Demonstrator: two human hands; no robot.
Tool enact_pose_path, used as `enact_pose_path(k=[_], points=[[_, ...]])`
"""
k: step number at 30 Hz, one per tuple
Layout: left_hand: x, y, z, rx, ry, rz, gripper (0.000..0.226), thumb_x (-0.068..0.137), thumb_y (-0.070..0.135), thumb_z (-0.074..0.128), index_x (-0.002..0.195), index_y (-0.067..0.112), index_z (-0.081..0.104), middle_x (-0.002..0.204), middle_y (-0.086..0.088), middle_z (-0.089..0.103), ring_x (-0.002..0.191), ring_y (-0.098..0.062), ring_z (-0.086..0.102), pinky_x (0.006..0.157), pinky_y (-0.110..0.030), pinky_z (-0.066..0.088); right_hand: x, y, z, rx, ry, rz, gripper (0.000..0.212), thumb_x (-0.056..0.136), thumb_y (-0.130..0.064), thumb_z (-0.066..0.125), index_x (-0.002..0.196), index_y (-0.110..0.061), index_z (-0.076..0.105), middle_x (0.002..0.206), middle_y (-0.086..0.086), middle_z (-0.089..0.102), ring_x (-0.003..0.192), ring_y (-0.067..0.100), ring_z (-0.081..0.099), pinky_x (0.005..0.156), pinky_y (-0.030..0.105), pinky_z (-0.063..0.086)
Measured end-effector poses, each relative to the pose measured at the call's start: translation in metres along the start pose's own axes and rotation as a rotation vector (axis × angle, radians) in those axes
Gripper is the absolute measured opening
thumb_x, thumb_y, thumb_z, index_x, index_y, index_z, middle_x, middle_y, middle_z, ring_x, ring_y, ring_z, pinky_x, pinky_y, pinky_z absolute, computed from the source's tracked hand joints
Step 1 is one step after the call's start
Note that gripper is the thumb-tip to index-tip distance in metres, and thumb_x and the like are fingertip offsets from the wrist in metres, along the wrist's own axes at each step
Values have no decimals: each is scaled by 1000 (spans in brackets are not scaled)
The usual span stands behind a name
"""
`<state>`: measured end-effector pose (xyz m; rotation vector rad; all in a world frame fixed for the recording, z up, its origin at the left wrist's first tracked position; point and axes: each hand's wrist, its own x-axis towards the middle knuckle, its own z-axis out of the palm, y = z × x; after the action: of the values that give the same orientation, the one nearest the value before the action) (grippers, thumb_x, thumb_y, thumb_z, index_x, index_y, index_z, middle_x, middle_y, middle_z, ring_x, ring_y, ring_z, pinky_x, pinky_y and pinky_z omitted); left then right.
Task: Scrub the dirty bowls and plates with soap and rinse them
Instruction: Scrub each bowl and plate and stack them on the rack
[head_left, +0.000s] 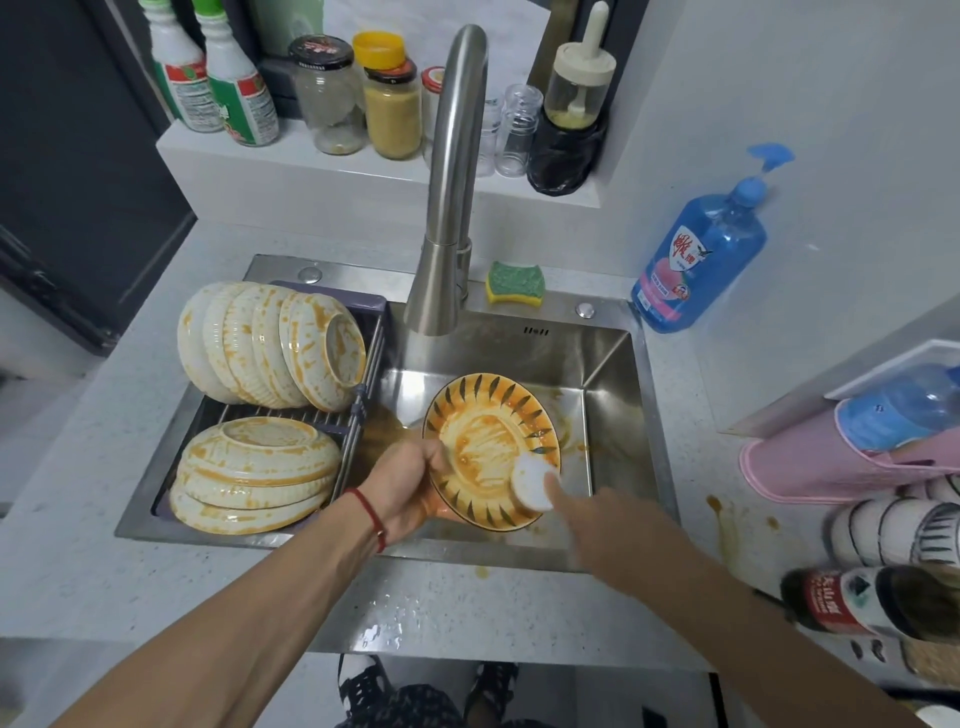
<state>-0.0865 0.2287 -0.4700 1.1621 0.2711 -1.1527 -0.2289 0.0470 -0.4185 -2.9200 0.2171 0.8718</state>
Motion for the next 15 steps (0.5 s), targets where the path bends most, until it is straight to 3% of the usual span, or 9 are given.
enact_pose_path(k=[3, 6, 7, 11, 13, 15], points=[[-1, 0, 16, 69, 5, 11, 36, 77, -13, 34, 102, -13, 60, 78, -13, 76, 71, -27, 75, 71, -54, 63, 11, -2, -12, -41, 76, 124, 72, 103, -16, 40, 163, -21, 2, 103, 7, 58, 81, 22, 53, 68, 34, 41], [0, 9, 23, 55, 58, 56, 38, 75, -18, 30, 63, -4, 63, 68, -14, 68, 60, -24, 70, 53, -42, 62, 4, -34, -11, -19, 81, 2, 70, 103, -14, 43, 162, -22, 6, 108, 12, 61, 80, 24, 47, 69, 36, 37], [2, 11, 19, 51, 53, 64, 37, 73, -18, 30, 61, -2, 62, 73, -17, 67, 64, -28, 69, 53, -41, 61, 1, -36, -10, -38, 73, -38, 70, 103, -15, 42, 162, -23, 6, 104, 11, 60, 79, 25, 47, 69, 37, 38], [0, 19, 12, 59, 45, 85, 31, 72, -18, 32, 91, -9, 55, 86, -14, 68, 65, -27, 70, 49, -40, 59, 13, -6, -15, -59, 97, 108, 66, 103, -12, 36, 163, -20, 9, 108, 10, 63, 90, 29, 62, 68, 37, 41], [0, 19, 13, 98, 60, 84, 33, 74, -18, 34, 98, -9, 55, 88, -13, 67, 65, -24, 71, 50, -38, 58, 9, -15, -6, 4, 71, 35, 68, 103, -13, 38, 163, -21, 7, 103, 9, 60, 90, 29, 61, 69, 37, 41], [1, 20, 12, 143, 91, 83, 28, 77, -18, 35, 92, -4, 54, 79, -8, 63, 58, -18, 67, 49, -34, 56, 0, -26, 4, 73, 31, -79, 66, 105, -17, 39, 162, -25, 6, 95, 5, 53, 83, 26, 54, 69, 38, 40]])
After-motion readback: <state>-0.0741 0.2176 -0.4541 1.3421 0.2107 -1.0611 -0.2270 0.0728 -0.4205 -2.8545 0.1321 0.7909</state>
